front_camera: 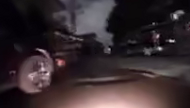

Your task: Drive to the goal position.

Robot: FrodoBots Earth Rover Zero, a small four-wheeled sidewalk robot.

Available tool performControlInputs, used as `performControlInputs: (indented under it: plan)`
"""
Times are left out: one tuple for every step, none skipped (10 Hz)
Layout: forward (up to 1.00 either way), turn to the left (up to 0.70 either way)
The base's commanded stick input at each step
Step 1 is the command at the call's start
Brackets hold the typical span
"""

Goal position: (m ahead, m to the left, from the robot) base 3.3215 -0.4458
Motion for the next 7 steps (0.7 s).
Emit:
performControlInputs:
  plan:
    - [0.5, 0.0]
    - [0.5, 0.0]
    - [0.5, 0.0]
    - [0.5, 0.0]
    - [0.5, 0.0]
    - [0.5, 0.0]
    - [0.5, 0.0]
